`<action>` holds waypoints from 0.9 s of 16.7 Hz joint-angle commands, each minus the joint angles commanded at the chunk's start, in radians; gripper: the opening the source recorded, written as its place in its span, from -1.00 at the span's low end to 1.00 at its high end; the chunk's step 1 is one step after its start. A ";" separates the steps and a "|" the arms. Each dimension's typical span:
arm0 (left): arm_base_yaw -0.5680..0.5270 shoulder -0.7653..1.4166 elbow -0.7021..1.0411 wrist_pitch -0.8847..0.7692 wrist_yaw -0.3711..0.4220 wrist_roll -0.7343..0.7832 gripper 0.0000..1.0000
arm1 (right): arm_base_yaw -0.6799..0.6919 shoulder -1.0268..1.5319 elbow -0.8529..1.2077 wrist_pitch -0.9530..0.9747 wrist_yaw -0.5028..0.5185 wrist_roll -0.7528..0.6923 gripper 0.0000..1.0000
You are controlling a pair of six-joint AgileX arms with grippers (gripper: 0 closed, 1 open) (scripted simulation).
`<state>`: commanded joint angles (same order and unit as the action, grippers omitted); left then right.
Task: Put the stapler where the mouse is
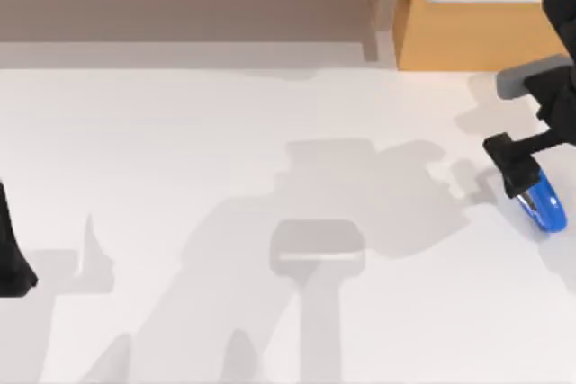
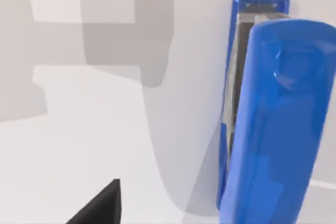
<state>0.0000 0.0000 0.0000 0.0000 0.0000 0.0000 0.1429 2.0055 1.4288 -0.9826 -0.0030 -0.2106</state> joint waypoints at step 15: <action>0.000 0.000 0.000 0.000 0.000 0.000 1.00 | 0.006 0.079 -0.090 0.169 0.000 0.003 0.40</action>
<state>0.0000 0.0000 0.0000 0.0000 0.0000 0.0000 0.1489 2.0848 1.3388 -0.8134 -0.0030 -0.2077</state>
